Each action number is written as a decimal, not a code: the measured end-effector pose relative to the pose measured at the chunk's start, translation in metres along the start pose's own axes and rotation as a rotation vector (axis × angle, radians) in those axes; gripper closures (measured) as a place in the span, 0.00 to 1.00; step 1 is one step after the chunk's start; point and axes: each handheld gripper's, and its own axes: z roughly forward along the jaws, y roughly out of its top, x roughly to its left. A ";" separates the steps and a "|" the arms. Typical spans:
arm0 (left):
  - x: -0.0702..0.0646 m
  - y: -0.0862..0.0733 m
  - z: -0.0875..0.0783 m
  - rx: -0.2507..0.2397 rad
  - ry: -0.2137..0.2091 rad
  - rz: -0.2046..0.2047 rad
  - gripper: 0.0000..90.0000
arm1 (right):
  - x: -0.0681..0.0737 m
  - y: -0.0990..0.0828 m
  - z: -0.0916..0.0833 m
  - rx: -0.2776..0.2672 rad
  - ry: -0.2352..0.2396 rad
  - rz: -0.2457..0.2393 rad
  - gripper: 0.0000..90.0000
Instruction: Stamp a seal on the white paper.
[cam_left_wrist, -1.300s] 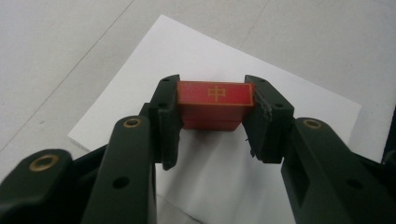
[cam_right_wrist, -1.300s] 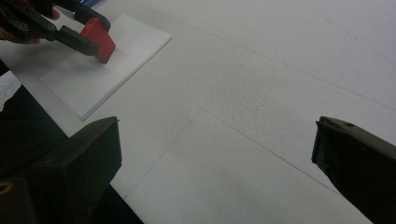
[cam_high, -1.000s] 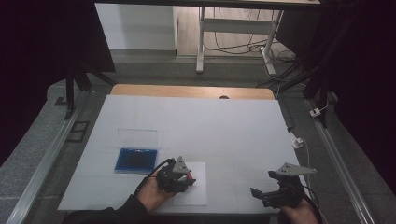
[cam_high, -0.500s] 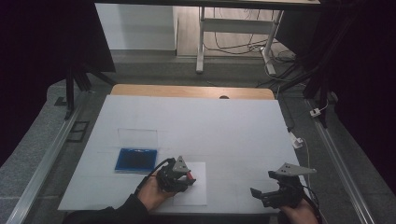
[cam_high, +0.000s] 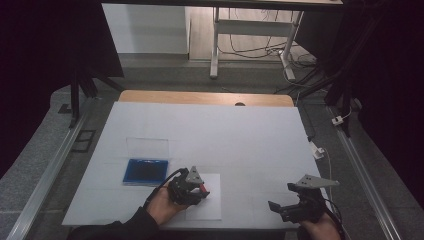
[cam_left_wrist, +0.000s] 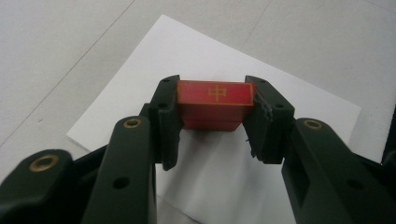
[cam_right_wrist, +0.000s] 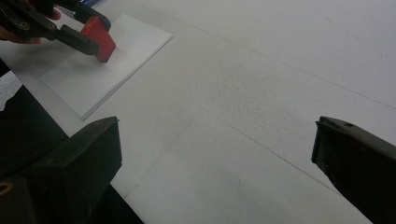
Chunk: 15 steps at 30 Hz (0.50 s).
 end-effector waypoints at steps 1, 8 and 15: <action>0.001 0.000 0.000 -0.001 -0.004 -0.004 0.65 | 0.000 0.000 0.000 0.000 0.000 0.000 0.02; 0.002 0.000 -0.001 -0.001 -0.001 -0.002 0.65 | 0.000 0.000 0.000 -0.002 0.000 -0.002 0.02; 0.000 0.003 -0.008 -0.027 -0.009 0.013 0.65 | 0.000 0.000 0.000 -0.001 0.001 -0.004 0.02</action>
